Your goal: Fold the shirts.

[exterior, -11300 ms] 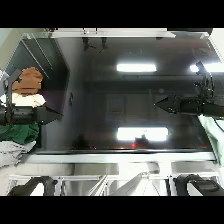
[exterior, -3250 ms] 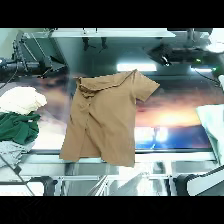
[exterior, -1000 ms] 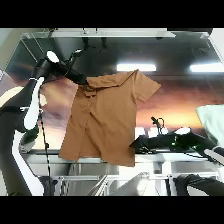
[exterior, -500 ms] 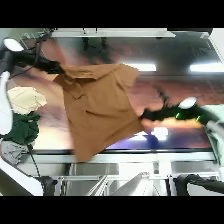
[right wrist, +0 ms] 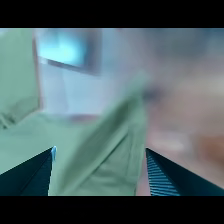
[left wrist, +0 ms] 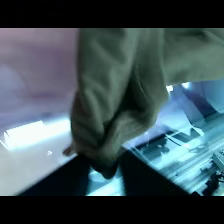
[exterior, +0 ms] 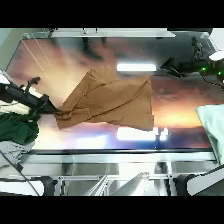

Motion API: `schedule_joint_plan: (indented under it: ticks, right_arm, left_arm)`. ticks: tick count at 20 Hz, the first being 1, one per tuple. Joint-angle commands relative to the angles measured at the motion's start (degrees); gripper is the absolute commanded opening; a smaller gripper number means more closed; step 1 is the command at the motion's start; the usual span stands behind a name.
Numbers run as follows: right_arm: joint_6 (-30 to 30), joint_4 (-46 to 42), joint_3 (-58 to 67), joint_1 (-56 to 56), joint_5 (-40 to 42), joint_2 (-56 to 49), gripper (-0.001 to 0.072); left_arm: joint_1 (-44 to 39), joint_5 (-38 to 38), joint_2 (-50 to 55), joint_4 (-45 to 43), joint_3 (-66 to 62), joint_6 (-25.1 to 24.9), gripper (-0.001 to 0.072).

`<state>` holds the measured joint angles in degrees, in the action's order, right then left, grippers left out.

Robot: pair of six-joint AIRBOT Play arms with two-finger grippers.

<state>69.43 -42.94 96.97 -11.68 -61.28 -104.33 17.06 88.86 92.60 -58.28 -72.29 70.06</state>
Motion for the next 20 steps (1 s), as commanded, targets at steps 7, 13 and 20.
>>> schedule_joint_plan:
  ticks: [7,13,20]
  right_arm:
    - [0.39,-0.13,-1.84,-7.58,-24.04,-1.44,0.0615]
    - [-3.15,0.59,-28.57,-5.88,-24.48,-1.44,0.0495]
    - [-6.32,3.06,-39.19,-3.67,-24.11,-1.07,0.0494]
  left_arm:
    - [0.33,-10.80,-7.54,-0.61,8.46,-2.10,0.0710]
    - [-0.26,-7.91,-7.52,-3.74,7.98,-5.55,0.0709]
    - [-5.75,-9.35,-6.25,-5.20,5.97,-7.15,0.0709]
